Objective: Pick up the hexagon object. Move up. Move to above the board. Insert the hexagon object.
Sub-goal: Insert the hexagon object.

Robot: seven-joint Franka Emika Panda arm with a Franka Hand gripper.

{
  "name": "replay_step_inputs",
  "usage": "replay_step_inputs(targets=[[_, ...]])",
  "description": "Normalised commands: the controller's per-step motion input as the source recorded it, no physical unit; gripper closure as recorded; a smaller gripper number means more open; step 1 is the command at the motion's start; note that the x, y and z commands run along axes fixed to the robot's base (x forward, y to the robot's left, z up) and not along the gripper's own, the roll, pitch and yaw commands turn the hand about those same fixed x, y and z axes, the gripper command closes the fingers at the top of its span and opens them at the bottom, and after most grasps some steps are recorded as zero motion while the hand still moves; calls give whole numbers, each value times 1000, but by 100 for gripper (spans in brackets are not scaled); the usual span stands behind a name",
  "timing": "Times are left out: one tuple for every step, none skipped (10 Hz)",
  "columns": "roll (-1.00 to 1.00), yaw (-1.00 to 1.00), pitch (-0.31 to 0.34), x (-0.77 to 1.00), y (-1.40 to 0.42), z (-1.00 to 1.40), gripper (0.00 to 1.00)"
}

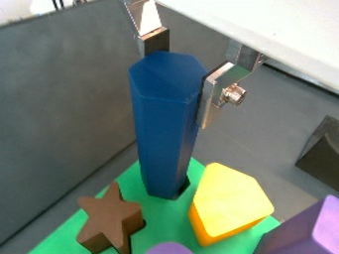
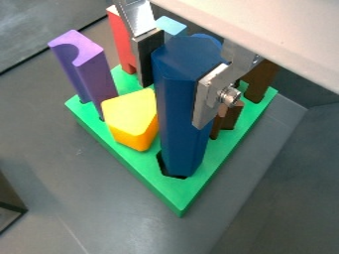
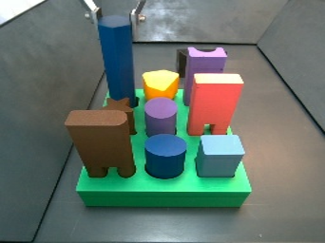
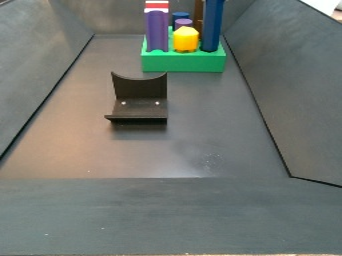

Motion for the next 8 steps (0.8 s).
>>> replay_step_inputs(targets=[[23, -29, 0, 0, 37, -183, 100], [23, -100, 0, 0, 100, -149, 100], [60, -17, 0, 126, 294, -246, 100], [13, -34, -21, 166, 286, -254, 100], [6, -17, -83, 174, 86, -294, 100], [27, 0, -111, 203, 0, -334, 100], [26, 0, -51, 266, 3, -231, 100], [50, 0, -69, 183, 43, -271, 100]])
